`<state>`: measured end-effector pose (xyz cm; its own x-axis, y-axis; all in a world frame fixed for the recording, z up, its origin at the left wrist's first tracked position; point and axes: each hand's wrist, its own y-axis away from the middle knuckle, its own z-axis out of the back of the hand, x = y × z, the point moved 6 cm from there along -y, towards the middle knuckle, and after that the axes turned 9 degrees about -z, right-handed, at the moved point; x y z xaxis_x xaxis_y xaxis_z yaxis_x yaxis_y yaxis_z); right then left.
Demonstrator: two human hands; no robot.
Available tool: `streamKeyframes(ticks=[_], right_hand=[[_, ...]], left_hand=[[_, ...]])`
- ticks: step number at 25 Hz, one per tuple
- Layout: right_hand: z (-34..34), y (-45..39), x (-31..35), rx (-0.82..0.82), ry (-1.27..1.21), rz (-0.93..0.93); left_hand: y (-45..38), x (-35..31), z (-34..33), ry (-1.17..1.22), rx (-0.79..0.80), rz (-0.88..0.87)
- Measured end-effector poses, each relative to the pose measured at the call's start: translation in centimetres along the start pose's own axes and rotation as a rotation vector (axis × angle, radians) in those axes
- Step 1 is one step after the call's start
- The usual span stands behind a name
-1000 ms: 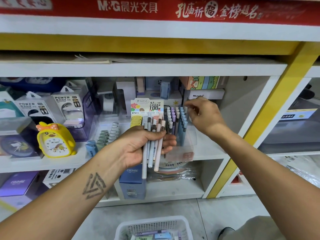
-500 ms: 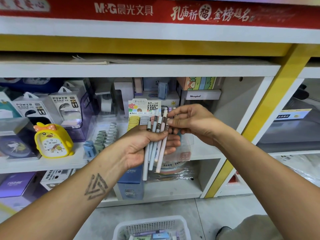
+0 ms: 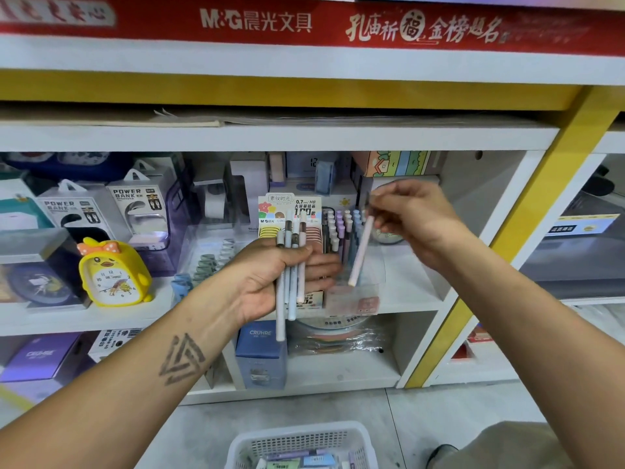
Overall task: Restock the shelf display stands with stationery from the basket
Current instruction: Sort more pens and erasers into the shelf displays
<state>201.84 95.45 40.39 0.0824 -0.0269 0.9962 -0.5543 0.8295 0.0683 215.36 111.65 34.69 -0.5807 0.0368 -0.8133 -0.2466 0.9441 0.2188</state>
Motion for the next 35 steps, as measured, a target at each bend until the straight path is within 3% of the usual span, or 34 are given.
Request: streamKeyframes(ticks=[2,9,18,24,28,29,31,33,35], right_hand=[[1.2,-0.1,0.8,-0.145,0.090,0.127],[-1.9,0.7,-0.3,-0.144,0.798,0.343],[-2.5,0.8,-1.0,-0.043,0.836,0.334],[-2.5,0.2,-1.4,-0.147,0.964,0.357],[-3.3,0.1,-1.6,-0.187,1.183,0.439],[-3.5,0.2,-1.4,-0.183,1.183,0.462],[-3.5,0.7,-0.5,-0.149,0.920,0.424],[-3.8,1.0,-0.6,0.014,0.497,0.230],[-4.8,1.5,-1.0,0.141,0.287,0.101]], left_hand=[[-0.1,-0.4,1.1,-0.023,-0.075,-0.027],[-0.1,0.0,1.2,-0.059,-0.128,0.002],[0.3,0.3,0.5,-0.075,-0.081,0.019],[0.7,0.3,-0.2,-0.090,-0.028,0.000],[0.8,0.2,-0.5,-0.110,0.011,-0.022],[0.8,0.2,-0.5,-0.107,0.016,-0.017],[0.8,0.3,-0.6,-0.108,0.033,-0.003],[0.8,0.5,-0.8,-0.108,0.055,0.011],[0.8,0.7,-1.1,-0.105,0.075,0.025]])
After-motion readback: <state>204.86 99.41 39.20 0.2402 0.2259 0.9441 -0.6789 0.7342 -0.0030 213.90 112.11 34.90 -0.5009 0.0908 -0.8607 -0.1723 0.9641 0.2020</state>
